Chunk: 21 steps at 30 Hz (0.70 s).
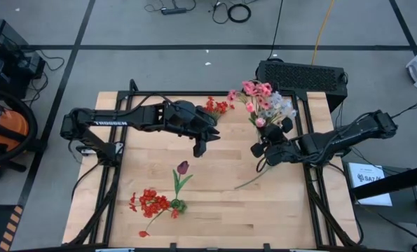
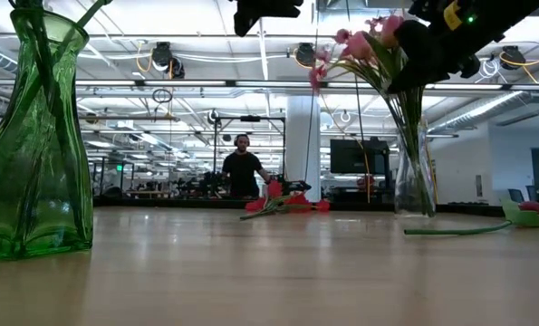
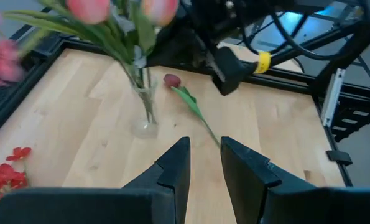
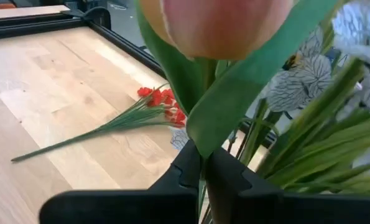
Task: Sort flowers into vase by color
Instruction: Put the pink flower into the transparent vase
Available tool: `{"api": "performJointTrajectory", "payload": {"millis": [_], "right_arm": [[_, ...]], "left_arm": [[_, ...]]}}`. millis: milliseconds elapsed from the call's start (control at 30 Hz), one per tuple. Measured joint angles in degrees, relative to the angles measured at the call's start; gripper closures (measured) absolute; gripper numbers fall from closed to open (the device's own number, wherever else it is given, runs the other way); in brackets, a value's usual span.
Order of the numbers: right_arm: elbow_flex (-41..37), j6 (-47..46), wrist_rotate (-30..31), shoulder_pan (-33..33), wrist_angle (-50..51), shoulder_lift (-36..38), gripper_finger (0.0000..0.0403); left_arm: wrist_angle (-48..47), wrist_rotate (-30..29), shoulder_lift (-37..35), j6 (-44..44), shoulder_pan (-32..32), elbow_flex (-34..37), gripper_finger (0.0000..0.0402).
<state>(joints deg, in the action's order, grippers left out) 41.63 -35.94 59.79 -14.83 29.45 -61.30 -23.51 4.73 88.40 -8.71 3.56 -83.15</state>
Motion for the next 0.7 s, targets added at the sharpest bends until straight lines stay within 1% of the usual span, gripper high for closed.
{"api": "performJointTrajectory", "payload": {"millis": [100,200,367,467,600,700], "right_arm": [[0.00,-0.05,-0.06,0.05,0.00,0.10,0.0394],[0.00,-0.04,-0.41,0.05,-0.02,1.29,0.0373],[0.00,3.34,-6.00,0.05,-0.04,3.69,0.0325],[0.00,3.68,-7.63,0.11,0.02,4.65,0.0296],[0.01,3.65,-7.91,0.15,-0.01,6.38,0.0262],[1.52,4.69,-11.30,0.15,0.91,8.19,0.0240]], "left_arm": [[-0.35,0.02,0.00,-0.02,-0.79,0.00,0.0304],[-1.78,-0.24,0.00,-0.91,-1.39,0.00,0.0304],[-3.28,-0.85,0.00,-1.53,-1.89,0.00,0.0304],[-2.98,-1.40,0.00,-1.53,-2.11,0.00,0.0304],[-2.97,-2.59,0.00,-2.86,-2.13,0.00,0.0304],[-2.99,-3.84,0.00,-3.50,-2.09,0.00,0.0305]]}}
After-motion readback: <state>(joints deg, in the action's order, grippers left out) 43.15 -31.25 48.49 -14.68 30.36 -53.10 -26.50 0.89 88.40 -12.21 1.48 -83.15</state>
